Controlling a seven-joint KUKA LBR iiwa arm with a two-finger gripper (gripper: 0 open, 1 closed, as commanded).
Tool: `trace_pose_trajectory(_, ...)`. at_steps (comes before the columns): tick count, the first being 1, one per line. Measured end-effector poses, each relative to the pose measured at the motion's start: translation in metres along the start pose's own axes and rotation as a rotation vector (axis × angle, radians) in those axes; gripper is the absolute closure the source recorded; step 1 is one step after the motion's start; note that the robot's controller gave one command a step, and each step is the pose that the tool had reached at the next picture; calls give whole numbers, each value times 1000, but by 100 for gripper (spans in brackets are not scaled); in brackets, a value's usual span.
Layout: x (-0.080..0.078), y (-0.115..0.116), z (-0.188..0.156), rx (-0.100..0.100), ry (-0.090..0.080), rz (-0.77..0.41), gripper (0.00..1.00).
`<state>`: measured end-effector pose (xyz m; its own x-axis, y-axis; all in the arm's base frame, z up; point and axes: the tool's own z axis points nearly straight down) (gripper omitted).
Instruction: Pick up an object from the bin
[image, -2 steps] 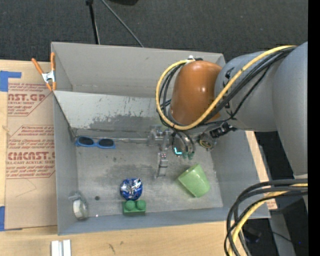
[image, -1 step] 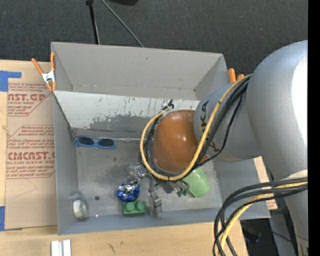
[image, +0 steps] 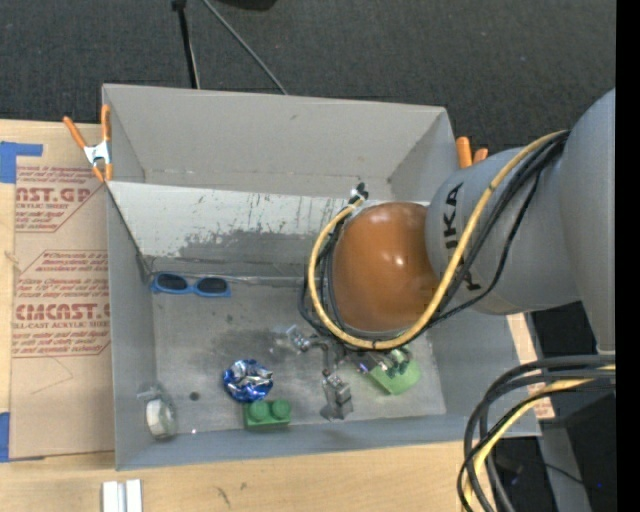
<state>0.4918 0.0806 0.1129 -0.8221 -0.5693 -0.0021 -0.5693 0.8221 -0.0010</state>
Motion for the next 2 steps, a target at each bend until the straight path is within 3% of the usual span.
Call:
trace_pose_trajectory(1,-41,39,43,-1,-4,-58,0)
trace_pose_trajectory(2,-43,68,41,2,-11,83,0)
